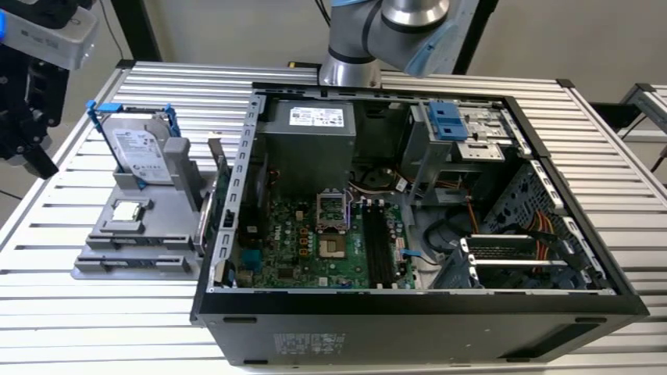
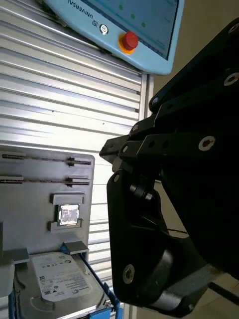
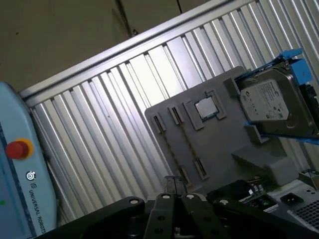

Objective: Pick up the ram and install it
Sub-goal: 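Pick up the ram and move it above insertion slot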

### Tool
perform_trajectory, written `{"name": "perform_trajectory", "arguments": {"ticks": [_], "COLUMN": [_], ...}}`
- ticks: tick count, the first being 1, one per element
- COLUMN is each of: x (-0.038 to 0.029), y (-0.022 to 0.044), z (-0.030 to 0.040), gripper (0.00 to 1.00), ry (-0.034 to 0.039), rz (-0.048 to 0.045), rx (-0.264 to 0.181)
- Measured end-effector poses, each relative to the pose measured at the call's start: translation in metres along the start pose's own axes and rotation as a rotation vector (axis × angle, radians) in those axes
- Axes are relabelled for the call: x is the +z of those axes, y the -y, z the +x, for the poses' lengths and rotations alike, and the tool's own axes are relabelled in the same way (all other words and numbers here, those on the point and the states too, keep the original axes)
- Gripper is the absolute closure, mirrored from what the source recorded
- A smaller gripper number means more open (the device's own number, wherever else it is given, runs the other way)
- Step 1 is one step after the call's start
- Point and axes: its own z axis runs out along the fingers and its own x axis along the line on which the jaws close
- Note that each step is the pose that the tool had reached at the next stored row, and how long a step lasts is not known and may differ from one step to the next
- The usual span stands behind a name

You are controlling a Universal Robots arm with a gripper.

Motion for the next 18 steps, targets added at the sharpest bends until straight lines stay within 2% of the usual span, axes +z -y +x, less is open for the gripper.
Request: {"name": "perform_trajectory", "arguments": {"ticks": [9,18], "x": [0.0,0.0], "y": [-0.0001,-0.0001], "z": [0.0,0.0], "gripper": [1.0,1.0], "ry": [-0.003,-0.0072], "rz": [0.0058,0.0044], "rx": [-0.153,-0.258]}}
